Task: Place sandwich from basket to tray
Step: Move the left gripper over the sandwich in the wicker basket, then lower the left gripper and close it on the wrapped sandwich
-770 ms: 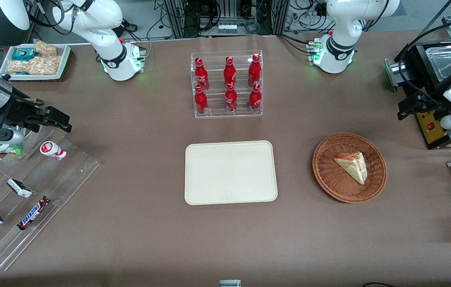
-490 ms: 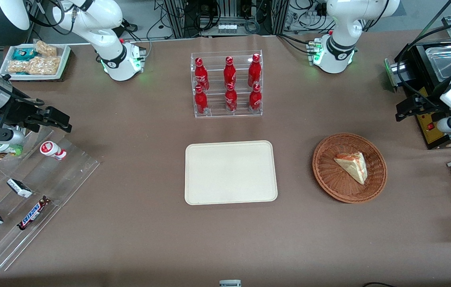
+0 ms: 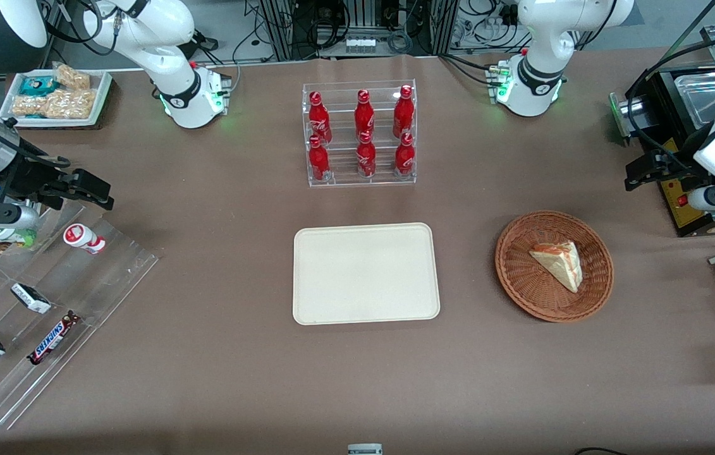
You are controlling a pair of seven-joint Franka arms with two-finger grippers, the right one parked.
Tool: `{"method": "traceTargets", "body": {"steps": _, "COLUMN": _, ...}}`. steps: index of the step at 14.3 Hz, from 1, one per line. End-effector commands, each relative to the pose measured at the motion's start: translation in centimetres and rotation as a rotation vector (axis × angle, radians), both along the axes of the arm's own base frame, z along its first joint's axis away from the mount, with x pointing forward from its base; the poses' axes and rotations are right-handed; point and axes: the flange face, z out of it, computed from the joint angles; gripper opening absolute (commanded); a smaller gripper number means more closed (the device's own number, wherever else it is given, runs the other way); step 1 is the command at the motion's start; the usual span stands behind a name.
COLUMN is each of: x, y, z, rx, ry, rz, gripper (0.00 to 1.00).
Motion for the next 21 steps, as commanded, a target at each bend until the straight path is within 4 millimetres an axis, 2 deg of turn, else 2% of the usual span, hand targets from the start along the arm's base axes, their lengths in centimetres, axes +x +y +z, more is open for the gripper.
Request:
{"method": "traceTargets", "body": {"steps": 1, "x": 0.4, "y": 0.1, "z": -3.4, "rx": 0.002, "ry": 0.047, "rz": 0.0, "gripper": 1.0}}
{"method": "traceTargets", "body": {"steps": 6, "x": 0.9, "y": 0.4, "z": -12.3, "rx": 0.023, "ry": 0.031, "rz": 0.002, "gripper": 1.0}}
{"method": "traceTargets", "body": {"steps": 9, "x": 0.0, "y": 0.7, "z": -18.2, "rx": 0.041, "ry": -0.013, "rz": 0.045, "gripper": 1.0}}
{"method": "traceTargets", "body": {"steps": 11, "x": -0.7, "y": 0.6, "z": -21.4, "rx": 0.042, "ry": -0.06, "rz": 0.097, "gripper": 1.0}}
{"method": "traceTargets", "body": {"steps": 13, "x": -1.1, "y": 0.7, "z": -23.1, "rx": 0.062, "ry": -0.1, "rz": 0.179, "gripper": 1.0}}
{"method": "traceTargets", "body": {"steps": 15, "x": -1.2, "y": 0.3, "z": -24.7, "rx": 0.068, "ry": -0.12, "rz": 0.375, "gripper": 1.0}}
{"method": "traceTargets", "body": {"steps": 18, "x": -0.6, "y": 0.1, "z": -26.4, "rx": 0.071, "ry": -0.139, "rz": 0.638, "gripper": 1.0}}
{"method": "traceTargets", "body": {"steps": 20, "x": 0.3, "y": -0.3, "z": -28.7, "rx": 0.061, "ry": -0.163, "rz": 0.849, "gripper": 1.0}}
{"method": "traceTargets", "body": {"steps": 21, "x": 0.5, "y": -1.0, "z": -29.8, "rx": 0.049, "ry": -0.174, "rz": 0.893, "gripper": 1.0}}
